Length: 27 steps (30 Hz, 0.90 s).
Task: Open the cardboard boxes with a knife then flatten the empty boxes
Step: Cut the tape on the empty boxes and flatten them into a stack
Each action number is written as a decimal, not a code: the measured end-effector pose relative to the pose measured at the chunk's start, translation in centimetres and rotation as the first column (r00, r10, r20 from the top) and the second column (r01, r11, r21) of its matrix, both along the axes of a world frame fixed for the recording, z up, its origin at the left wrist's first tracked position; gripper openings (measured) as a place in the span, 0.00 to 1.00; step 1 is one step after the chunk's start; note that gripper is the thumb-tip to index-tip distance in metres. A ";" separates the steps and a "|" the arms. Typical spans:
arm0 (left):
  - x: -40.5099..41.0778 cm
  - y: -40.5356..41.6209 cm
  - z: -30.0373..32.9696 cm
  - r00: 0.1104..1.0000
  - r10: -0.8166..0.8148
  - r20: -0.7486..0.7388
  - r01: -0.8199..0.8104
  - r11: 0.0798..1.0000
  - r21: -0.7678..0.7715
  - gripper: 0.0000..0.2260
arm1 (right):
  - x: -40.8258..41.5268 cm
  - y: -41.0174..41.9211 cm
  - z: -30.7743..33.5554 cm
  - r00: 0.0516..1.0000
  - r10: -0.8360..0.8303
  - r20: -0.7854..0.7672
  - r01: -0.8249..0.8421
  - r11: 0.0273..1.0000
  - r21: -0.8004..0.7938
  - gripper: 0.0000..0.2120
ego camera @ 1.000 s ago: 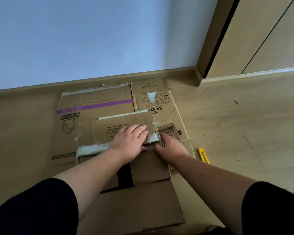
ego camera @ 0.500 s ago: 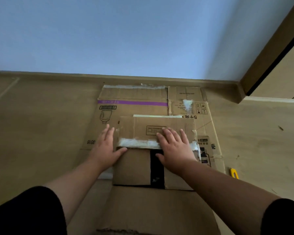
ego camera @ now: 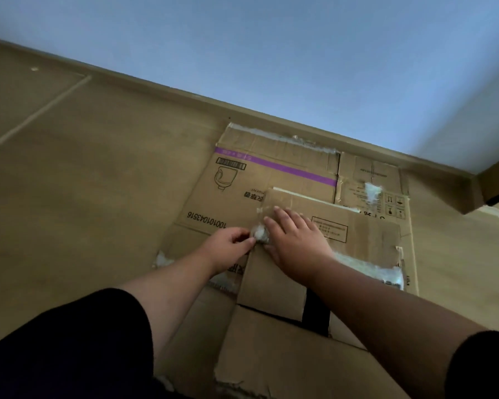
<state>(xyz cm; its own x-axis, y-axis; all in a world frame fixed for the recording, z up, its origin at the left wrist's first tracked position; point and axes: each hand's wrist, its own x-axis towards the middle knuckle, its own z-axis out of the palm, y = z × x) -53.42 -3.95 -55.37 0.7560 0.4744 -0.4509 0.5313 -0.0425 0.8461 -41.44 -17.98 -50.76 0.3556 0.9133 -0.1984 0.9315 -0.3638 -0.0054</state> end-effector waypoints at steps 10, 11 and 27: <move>1.3 -0.8 -0.3 0.999 0.043 -0.029 -0.038 0.987 0.157 0.06 | -0.2 1.3 1.1 0.974 0.191 0.120 -0.151 0.948 -0.281 0.28; 1.5 -0.9 -0.2 0.998 0.048 -0.046 -0.038 0.981 0.193 0.06 | -0.1 1.4 1.2 0.972 0.199 0.128 -0.155 0.944 -0.290 0.28; 1.0 -1.4 -0.3 0.998 0.037 -0.046 -0.030 0.990 0.137 0.05 | 0.3 -0.7 0.2 0.986 0.134 0.099 -0.122 0.985 -0.126 0.23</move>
